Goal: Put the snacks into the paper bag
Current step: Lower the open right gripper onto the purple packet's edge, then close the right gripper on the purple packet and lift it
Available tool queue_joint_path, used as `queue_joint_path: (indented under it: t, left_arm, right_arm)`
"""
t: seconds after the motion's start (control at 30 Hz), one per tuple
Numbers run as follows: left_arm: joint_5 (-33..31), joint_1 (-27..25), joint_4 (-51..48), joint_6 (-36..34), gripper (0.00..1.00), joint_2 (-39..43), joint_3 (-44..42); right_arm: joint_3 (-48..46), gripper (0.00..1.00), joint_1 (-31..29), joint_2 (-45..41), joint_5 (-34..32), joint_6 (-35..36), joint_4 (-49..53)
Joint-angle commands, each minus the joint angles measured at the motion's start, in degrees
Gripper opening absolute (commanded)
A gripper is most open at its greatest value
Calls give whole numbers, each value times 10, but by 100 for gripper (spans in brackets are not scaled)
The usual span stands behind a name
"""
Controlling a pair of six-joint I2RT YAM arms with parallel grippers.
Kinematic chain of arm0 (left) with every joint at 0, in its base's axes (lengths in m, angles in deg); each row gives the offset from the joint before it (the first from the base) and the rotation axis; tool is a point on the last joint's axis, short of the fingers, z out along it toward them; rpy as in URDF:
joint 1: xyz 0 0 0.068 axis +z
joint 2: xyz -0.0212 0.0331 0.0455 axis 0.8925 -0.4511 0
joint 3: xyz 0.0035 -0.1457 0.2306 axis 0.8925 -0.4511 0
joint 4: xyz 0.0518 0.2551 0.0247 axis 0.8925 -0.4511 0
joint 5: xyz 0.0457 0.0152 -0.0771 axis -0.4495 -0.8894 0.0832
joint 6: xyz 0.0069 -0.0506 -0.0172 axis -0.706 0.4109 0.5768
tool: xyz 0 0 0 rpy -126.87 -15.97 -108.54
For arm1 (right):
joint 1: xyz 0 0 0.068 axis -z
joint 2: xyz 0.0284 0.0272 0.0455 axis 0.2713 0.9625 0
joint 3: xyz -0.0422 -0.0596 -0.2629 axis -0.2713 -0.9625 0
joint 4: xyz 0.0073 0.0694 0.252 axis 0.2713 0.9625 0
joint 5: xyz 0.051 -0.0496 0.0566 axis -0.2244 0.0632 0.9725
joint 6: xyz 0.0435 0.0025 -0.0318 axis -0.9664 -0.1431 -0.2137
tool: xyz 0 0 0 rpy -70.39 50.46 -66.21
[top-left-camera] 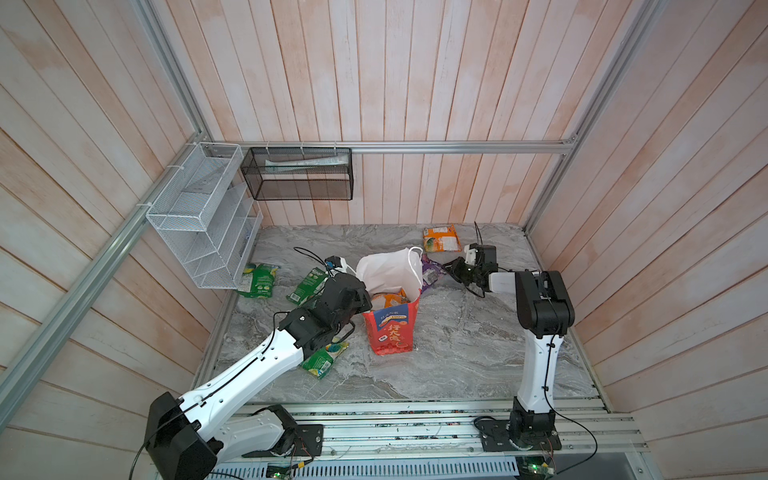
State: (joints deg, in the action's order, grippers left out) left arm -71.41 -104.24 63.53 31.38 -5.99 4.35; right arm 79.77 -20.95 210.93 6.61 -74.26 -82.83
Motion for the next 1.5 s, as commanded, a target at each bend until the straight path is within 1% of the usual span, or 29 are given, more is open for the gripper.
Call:
queue_joint_path:
  t: [0.0, 0.13, 0.17, 0.33, 0.43, 0.6, 0.7, 0.8, 0.9, 0.97, 1.07, 1.1, 1.13, 1.17, 1.2, 1.23, 1.27, 1.3, 1.33, 1.4, 1.43, 1.47]
  left_arm:
    - [-4, -2, 7, -12, 0, -1, 2]
    - [-4, -2, 6, -12, 0, 1, 2]
    - [-4, -2, 6, -13, 0, 1, 2]
    - [-7, -2, 4, -13, 0, 1, 2]
    - [-6, -2, 3, -13, 0, 2, 4]
    - [-7, -2, 5, -12, 0, 0, 2]
    - [-6, -2, 4, -12, 0, -3, 3]
    - [-7, -2, 4, -12, 0, -3, 4]
    - [-9, -2, 6, -12, 0, -1, 2]
    - [-11, -2, 3, -10, 0, -2, 2]
    - [-9, -3, 3, -8, 0, -3, 3]
    - [-8, -2, 3, -8, 0, -4, 3]
    - [-8, -3, 3, -9, 0, -3, 4]
    - [-10, -2, 3, -8, 0, -4, 3]
    - [-14, -2, 1, -7, 0, -4, 3]
    - [-16, -3, 1, -7, 0, -4, 3]
    - [-16, -3, 2, -7, 0, -4, 2]
    - [-16, -2, 2, -7, 0, -4, 2]
    - [-16, -3, 1, -7, 0, -5, 4]
    - [-14, -2, 1, -6, 0, -6, 4]
    - [-15, -2, 1, -7, 0, -6, 4]
    - [-15, -2, 1, -7, 0, -6, 3]
  right_arm:
    - [-22, 13, -6, 24, -13, -2, 53]
    - [-43, 4, -6, -13, -19, -4, 39]
    - [-49, 0, -6, -26, -22, -5, 37]
    - [-51, 0, -6, -76, -32, -7, 80]
    - [-79, 0, -5, -118, -42, -11, 75]
    - [-210, 0, -6, -215, -65, -72, -37]
    - [-258, 0, -9, -265, -97, -83, -64]
    - [-285, 0, -11, -292, -111, -83, -69]
    - [-346, 0, -13, -314, -100, -104, -118]
    - [-417, 0, -13, -339, -100, -141, -196]
    - [-461, 1, -13, -376, -124, -159, -210]
    - [-469, 11, -13, -389, -136, -163, -209]
    - [-477, 31, -13, -405, -154, -165, -199]
    - [-479, 47, -14, -422, -173, -162, -181]
    - [-477, 60, -17, -437, -192, -158, -159]
    - [-472, 71, -24, -452, -224, -153, -127]
    - [-461, 78, -35, -465, -251, -145, -90]
    - [-452, 80, -44, -473, -270, -135, -63]
    - [-440, 84, -58, -482, -295, -126, -32]
    - [-425, 87, -85, -492, -330, -115, 0]
    - [-415, 90, -98, -492, -344, -109, 10]
    - [-403, 96, -109, -487, -356, -103, 25]
